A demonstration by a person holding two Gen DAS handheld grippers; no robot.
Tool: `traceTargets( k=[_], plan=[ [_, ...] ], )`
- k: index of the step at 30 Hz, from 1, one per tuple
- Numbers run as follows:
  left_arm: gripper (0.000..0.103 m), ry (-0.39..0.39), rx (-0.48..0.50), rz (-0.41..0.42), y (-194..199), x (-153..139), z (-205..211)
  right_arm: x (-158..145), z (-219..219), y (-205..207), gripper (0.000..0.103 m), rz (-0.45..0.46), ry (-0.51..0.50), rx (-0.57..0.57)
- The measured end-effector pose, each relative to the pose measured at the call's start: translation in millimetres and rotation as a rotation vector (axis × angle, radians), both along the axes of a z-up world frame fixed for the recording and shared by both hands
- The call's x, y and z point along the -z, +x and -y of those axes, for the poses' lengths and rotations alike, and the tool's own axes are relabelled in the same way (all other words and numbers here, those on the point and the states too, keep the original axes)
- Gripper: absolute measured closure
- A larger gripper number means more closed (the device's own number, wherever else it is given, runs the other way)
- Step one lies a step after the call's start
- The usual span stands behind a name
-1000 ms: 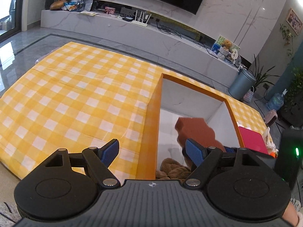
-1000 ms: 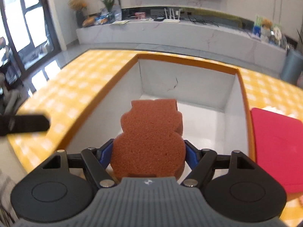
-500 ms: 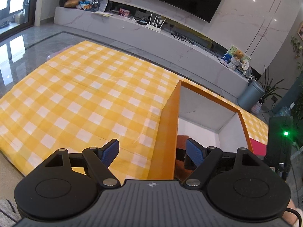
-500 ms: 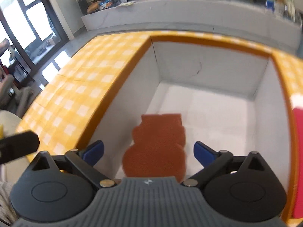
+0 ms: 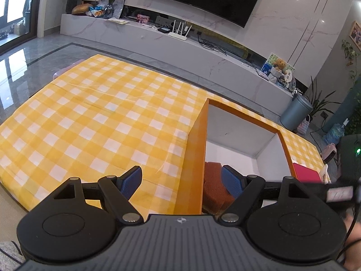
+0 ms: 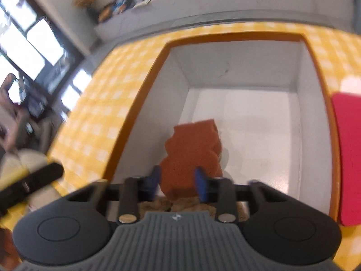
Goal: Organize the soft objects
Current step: 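Lower the orange sponge into the white box and open the right tool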
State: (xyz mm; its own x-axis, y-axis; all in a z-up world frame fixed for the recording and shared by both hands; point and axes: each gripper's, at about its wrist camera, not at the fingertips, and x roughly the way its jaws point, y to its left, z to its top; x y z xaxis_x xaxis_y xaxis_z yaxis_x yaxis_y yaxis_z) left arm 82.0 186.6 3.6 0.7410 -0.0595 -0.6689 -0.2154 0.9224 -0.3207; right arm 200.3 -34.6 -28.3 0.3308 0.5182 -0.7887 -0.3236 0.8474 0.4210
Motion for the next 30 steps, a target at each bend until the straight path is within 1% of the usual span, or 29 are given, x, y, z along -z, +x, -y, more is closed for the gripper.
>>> traceTargets(
  k=[1, 2, 3, 5, 7, 9, 10, 16, 20, 21, 22, 24, 26, 27, 28, 30],
  plan=[
    [0.009, -0.003, -0.006, 0.005, -1, -1, -2, -3, 3, 1, 0.078, 0.037, -0.021, 0.013],
    [0.009, -0.007, -0.012, 0.007, -1, -1, -3, -6, 3, 2, 0.087, 0.064, -0.070, 0.019],
    [0.009, -0.011, -0.015, 0.008, -1, -1, -4, -6, 0, 4, 0.094, 0.079, -0.143, 0.022],
    [0.009, -0.018, -0.015, 0.006, -1, 0, -6, -1, -8, 8, 0.096, 0.076, -0.233, -0.007],
    [0.009, -0.020, -0.014, 0.001, -1, 1, -6, 12, -20, 12, 0.099, 0.037, -0.301, -0.079],
    [0.009, -0.018, -0.012, 0.001, -1, 1, -6, 20, -33, 13, 0.102, 0.041, -0.376, -0.110],
    [0.009, -0.019, -0.013, 0.002, -1, 1, -5, 22, -37, 13, 0.102, 0.048, -0.389, -0.118],
    [0.009, -0.020, -0.010, -0.005, 1, 3, -7, 24, -50, 19, 0.103, 0.030, -0.325, -0.118],
    [0.009, -0.024, -0.013, -0.010, 1, 5, -8, 25, -40, 22, 0.103, 0.016, -0.273, -0.076],
    [0.009, -0.024, -0.013, -0.009, 1, 5, -8, 26, -41, 22, 0.102, 0.015, -0.265, -0.083],
    [0.009, -0.023, -0.013, -0.010, 1, 5, -8, 28, -44, 22, 0.102, 0.019, -0.275, -0.113],
    [0.009, -0.022, -0.012, -0.011, 1, 5, -8, 33, -53, 16, 0.102, 0.059, -0.347, -0.194],
    [0.009, -0.016, -0.011, -0.016, 1, 5, -8, 34, -59, 16, 0.101, 0.071, -0.414, -0.192],
    [0.009, -0.012, -0.012, -0.018, 1, 6, -8, 33, -58, 17, 0.101, 0.070, -0.427, -0.176],
    [0.009, -0.009, -0.014, -0.019, 1, 5, -8, 31, -56, 16, 0.101, 0.073, -0.418, -0.164],
    [0.009, -0.005, -0.013, -0.016, 1, 5, -8, 23, -52, 11, 0.101, 0.087, -0.365, -0.177]
  ],
)
